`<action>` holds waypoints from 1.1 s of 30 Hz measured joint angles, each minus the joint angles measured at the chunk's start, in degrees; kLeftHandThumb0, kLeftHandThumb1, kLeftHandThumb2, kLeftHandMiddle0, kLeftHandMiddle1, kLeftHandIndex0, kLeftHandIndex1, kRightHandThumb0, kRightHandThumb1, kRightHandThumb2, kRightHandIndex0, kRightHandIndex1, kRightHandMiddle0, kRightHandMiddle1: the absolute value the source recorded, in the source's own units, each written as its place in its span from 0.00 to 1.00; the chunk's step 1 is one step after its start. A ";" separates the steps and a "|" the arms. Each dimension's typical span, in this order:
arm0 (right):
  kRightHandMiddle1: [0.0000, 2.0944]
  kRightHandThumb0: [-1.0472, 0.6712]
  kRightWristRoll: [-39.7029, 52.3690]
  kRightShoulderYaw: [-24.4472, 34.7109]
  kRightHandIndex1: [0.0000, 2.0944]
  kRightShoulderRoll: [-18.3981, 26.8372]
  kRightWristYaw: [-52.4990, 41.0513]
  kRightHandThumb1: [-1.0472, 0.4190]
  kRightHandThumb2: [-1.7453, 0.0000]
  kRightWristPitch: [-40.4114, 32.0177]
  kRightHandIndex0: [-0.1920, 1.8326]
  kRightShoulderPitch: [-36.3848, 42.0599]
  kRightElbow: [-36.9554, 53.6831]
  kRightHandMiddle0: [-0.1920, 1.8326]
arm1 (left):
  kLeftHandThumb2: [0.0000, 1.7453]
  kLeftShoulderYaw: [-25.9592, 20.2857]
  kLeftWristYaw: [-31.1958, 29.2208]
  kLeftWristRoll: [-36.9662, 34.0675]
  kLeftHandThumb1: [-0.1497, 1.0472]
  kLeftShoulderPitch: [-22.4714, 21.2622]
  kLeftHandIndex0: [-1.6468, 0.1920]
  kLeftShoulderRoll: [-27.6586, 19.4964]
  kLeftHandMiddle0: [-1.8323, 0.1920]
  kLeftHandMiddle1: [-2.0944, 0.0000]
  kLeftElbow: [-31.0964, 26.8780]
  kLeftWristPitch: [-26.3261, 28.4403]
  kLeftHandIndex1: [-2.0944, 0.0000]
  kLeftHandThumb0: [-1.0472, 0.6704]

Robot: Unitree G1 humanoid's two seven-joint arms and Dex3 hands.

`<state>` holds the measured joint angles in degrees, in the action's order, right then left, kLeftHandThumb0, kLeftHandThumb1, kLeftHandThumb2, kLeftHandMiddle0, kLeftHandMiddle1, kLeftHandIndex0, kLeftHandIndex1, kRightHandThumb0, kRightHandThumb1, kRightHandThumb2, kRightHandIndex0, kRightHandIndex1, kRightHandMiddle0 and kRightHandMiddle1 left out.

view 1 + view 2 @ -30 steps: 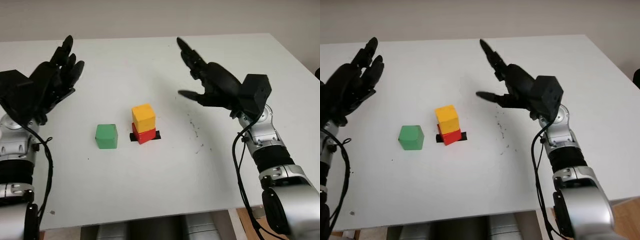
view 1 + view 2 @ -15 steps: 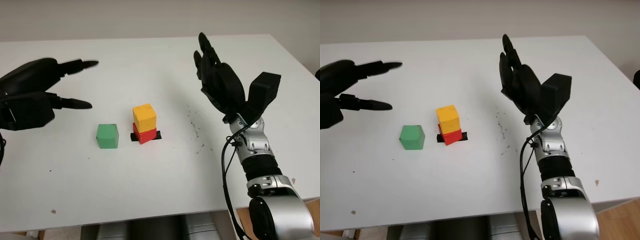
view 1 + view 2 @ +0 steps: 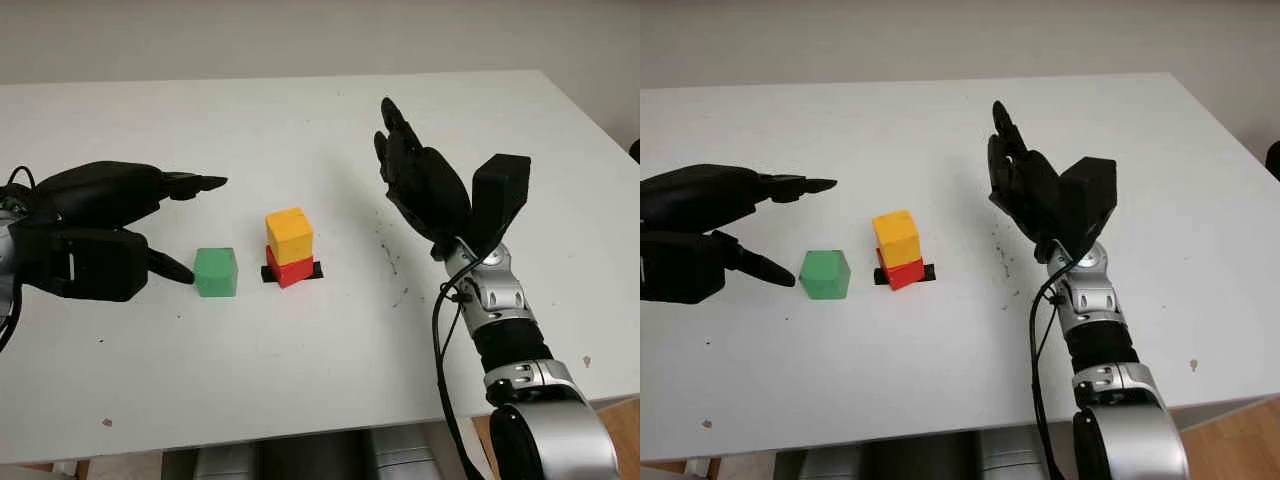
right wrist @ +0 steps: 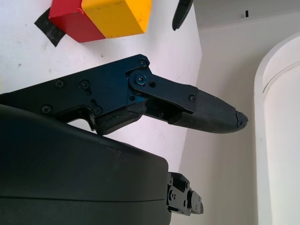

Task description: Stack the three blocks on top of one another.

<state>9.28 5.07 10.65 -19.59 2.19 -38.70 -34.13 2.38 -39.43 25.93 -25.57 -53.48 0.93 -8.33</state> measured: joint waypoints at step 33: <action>0.00 0.18 -0.40 0.01 0.00 0.03 0.50 0.00 0.57 -1.49 0.00 0.05 1.06 0.00 | 0.03 3.70 23.49 12.18 0.86 10.47 0.81 5.21 0.82 0.97 1.63 -7.11 0.60 0.10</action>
<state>8.88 5.08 10.69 -19.09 0.70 -38.66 -33.06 6.08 -15.95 38.11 -15.10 -48.27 2.56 -15.43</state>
